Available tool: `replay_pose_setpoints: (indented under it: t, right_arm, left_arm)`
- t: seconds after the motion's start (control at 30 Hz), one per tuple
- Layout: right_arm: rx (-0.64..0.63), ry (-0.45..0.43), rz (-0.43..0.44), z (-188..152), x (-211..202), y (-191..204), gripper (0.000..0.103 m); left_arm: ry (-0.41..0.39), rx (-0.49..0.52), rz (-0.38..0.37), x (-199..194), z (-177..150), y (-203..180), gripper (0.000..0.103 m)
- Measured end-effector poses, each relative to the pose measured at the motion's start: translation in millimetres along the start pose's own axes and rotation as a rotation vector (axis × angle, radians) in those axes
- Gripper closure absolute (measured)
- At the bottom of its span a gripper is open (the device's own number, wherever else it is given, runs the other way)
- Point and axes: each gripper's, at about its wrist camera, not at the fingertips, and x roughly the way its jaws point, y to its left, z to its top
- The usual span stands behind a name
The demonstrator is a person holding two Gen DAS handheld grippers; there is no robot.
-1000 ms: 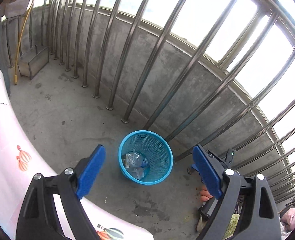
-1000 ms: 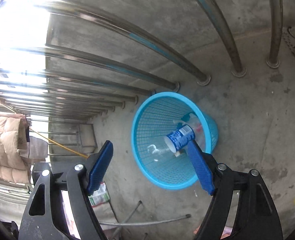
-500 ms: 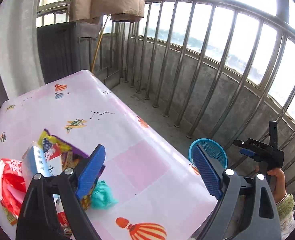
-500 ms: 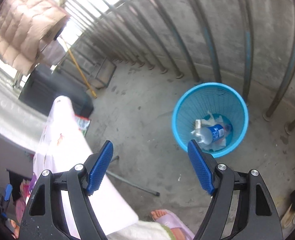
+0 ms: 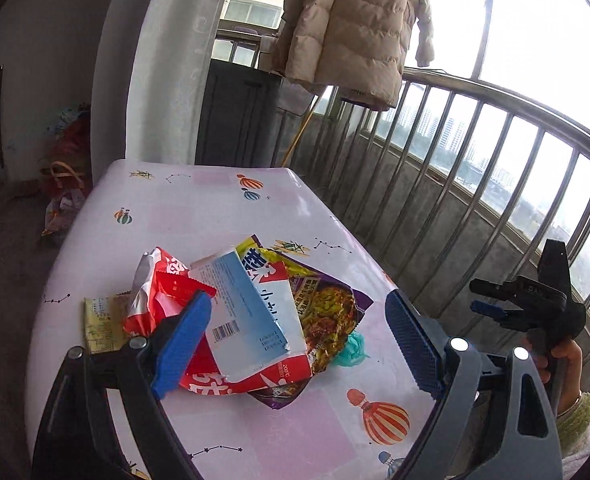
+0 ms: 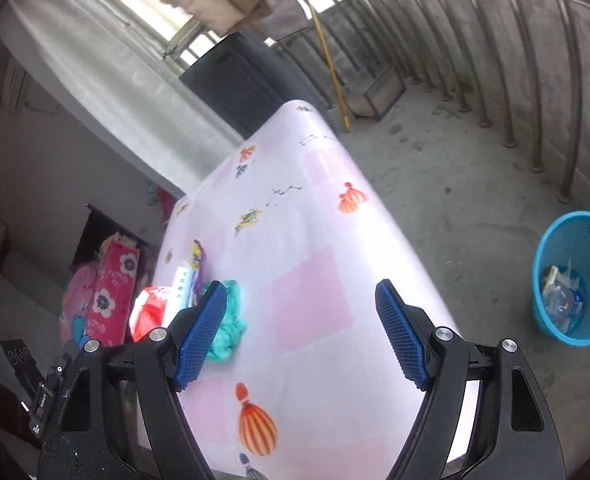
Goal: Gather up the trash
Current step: 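Move both tools back over the table toward the remaining trash, then grasp the white medicine box with the right tool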
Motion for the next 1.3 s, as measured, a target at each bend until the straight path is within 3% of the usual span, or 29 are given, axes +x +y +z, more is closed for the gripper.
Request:
replay_pose_setpoints:
  t: [0.2, 0.27, 0.53, 0.77, 1.0, 1.3]
  right_arm:
    - [-0.068, 0.129, 0.131, 1, 43, 59, 0.037]
    - [-0.072, 0.171, 0.159, -2, 57, 77, 0.044]
    - [-0.053, 0.3, 0.233, -7, 103, 109, 0.062]
    - [-0.046, 0.406, 0.212, -18, 141, 122, 0.073]
    - [-0.083, 0.455, 0.112, -29, 161, 123, 0.073]
    - [-0.081, 0.439, 0.194, -20, 156, 131, 0.073]
  left_arm:
    - [0.0, -0.083, -0.071, 4, 0, 16, 0.027]
    - [0.005, -0.087, -0.087, 9, 0, 19, 0.031]
    - [0.055, -0.133, -0.103, 33, 4, 44, 0.047]
    - [0.145, -0.17, -0.081, 69, -3, 61, 0.055]
    - [0.228, -0.226, -0.07, 87, -17, 76, 0.055]
    - [0.253, -0.269, -0.05, 83, -28, 87, 0.055]
